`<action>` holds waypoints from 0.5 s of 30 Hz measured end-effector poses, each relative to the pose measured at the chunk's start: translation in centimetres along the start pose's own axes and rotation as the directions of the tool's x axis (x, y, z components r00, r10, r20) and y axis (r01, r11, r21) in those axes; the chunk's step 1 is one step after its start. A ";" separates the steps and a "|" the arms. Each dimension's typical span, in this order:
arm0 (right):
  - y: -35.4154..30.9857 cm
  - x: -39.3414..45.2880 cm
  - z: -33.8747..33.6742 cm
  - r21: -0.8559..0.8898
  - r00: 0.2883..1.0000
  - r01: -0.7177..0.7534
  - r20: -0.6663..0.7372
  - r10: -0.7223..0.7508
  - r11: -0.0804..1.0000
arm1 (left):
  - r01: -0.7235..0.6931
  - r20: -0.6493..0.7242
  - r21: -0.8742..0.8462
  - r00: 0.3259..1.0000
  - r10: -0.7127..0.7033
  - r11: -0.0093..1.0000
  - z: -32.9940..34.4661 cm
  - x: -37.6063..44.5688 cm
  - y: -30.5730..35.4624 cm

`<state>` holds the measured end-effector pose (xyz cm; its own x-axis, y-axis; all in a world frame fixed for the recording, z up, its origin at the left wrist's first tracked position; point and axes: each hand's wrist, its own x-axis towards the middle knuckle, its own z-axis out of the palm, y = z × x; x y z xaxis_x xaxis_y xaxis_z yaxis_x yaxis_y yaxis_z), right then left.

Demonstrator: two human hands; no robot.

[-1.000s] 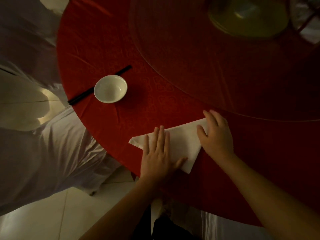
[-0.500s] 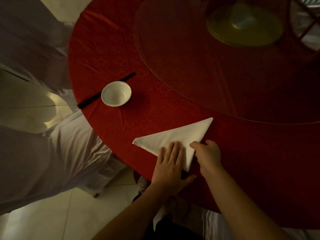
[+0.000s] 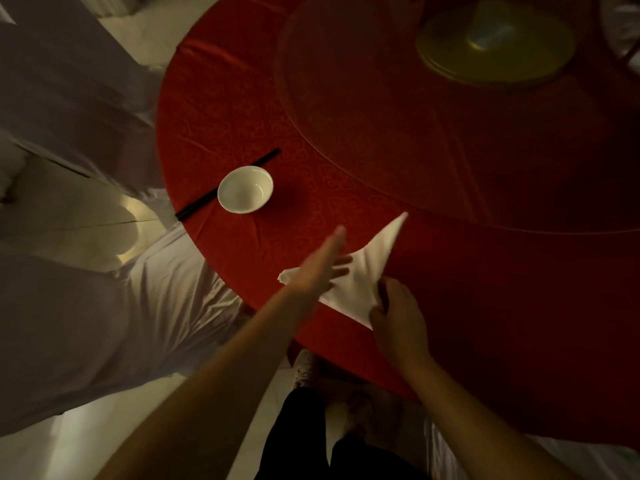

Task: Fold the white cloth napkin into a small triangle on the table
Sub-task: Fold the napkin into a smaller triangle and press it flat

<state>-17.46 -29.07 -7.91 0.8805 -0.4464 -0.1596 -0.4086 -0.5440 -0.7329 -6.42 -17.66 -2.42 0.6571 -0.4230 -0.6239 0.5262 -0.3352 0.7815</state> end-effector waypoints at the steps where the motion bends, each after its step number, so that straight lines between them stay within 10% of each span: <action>1: 0.0 -0.3 0.2 -0.034 0.999 0.049 -0.017 -0.050 0.998 | 0.039 0.007 -0.094 0.999 -0.038 0.995 -0.8 0.4 0.9; 5: 0.6 -0.9 0.5 -0.189 0.964 0.257 -0.013 -0.264 0.948 | 0.210 0.150 -0.242 0.973 -0.177 0.947 -3.3 1.0 3.0; 15: 2.2 -1.6 0.9 -0.277 0.945 0.320 0.023 -0.327 0.906 | 0.121 -0.157 0.279 0.984 -0.079 0.953 -6.5 0.5 0.5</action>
<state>-19.57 -28.93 -9.83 0.9710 -0.2277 0.0733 -0.1550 -0.8325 -0.5320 -2.31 -12.58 -2.41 0.6902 -0.2574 -0.6763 0.4301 -0.6057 0.6694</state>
